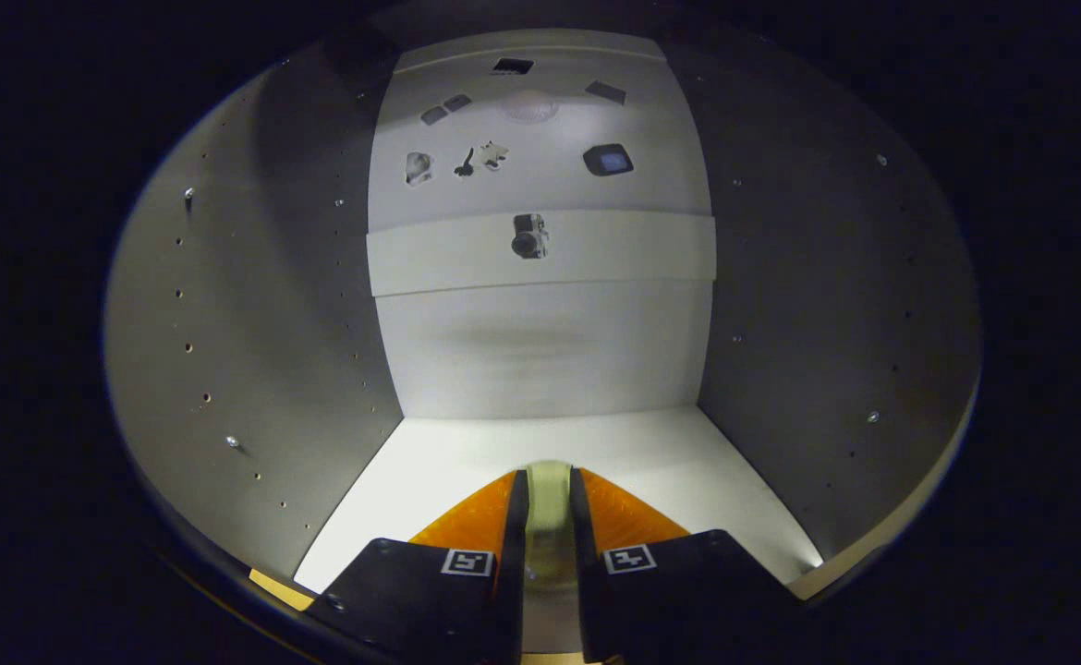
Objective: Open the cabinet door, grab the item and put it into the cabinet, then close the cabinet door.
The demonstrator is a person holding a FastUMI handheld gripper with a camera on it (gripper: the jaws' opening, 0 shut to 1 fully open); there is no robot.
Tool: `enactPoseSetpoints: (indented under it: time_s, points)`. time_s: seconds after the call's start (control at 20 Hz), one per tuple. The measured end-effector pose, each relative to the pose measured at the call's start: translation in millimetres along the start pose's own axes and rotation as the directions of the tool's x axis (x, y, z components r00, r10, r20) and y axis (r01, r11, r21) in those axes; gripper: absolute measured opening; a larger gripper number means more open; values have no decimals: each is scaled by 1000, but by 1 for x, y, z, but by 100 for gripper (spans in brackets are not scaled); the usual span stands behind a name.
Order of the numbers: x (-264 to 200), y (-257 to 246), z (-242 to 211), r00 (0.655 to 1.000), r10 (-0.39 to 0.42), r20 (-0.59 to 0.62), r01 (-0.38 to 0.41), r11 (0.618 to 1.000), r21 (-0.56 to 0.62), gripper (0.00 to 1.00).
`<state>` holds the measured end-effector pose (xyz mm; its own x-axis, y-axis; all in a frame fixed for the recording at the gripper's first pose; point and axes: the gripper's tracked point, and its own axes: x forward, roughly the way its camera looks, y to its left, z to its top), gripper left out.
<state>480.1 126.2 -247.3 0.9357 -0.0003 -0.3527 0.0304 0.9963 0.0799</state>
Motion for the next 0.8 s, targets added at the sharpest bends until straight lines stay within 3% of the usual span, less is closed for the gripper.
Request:
enactPoseSetpoints:
  time_s: [0.25,0.4,0.45,0.6,0.8]
  points:
    - [6,12,5,998,44,53,-42,998,-40,28]
    - [-23,27,29,980,98,176,-73,987,-143,67]
    - [-39,36,39,968,126,217,-92,983,-159,68]
    - [-102,57,60,929,205,309,-161,974,-161,97]
    - [-176,62,64,908,235,347,-177,965,-192,98]
